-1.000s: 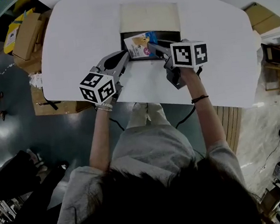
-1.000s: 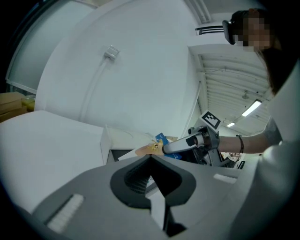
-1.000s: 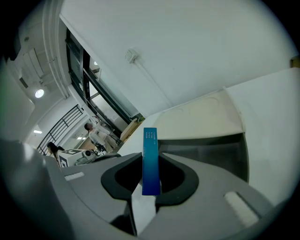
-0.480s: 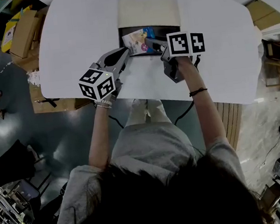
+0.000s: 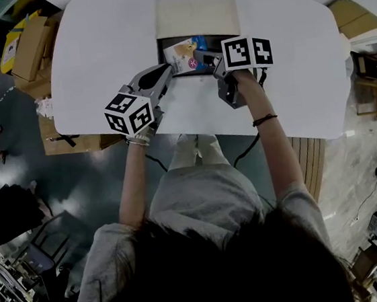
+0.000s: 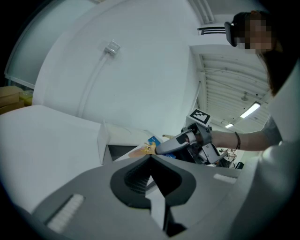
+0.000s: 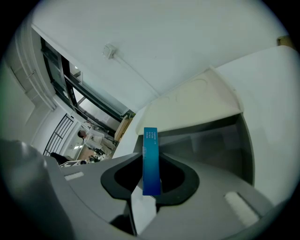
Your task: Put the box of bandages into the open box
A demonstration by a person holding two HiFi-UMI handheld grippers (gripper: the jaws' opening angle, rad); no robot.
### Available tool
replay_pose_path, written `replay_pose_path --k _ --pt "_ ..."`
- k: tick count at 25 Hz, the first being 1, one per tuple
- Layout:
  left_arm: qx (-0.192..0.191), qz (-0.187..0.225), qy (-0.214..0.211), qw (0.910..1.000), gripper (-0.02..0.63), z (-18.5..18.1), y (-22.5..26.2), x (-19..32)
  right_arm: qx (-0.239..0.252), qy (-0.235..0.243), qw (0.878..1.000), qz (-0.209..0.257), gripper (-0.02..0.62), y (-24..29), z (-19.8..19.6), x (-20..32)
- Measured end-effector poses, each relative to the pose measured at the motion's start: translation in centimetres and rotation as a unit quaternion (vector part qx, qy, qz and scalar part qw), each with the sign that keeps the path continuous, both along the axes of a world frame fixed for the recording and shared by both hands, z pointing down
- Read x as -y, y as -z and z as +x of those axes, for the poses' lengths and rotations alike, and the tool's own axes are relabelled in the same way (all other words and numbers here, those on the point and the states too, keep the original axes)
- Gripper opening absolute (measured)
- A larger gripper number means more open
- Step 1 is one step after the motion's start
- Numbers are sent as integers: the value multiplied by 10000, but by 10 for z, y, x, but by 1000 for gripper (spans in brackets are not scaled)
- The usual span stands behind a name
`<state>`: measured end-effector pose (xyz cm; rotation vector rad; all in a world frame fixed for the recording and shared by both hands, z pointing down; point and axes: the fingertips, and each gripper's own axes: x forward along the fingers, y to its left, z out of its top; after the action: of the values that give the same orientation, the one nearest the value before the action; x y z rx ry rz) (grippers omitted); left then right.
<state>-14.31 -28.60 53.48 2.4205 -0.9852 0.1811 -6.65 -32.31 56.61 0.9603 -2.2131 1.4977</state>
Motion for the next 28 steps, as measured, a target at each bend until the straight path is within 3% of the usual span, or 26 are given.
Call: replay_pose_path --k 12,28 --pt "-94 66 -112 9999 -6 2 5 2 -167 -166 9987 -457 118 -12 6 1" --pt "-266 50 -247 9993 -6 5 7 8 -1088 74 9917 -688 167 -32 11 5"
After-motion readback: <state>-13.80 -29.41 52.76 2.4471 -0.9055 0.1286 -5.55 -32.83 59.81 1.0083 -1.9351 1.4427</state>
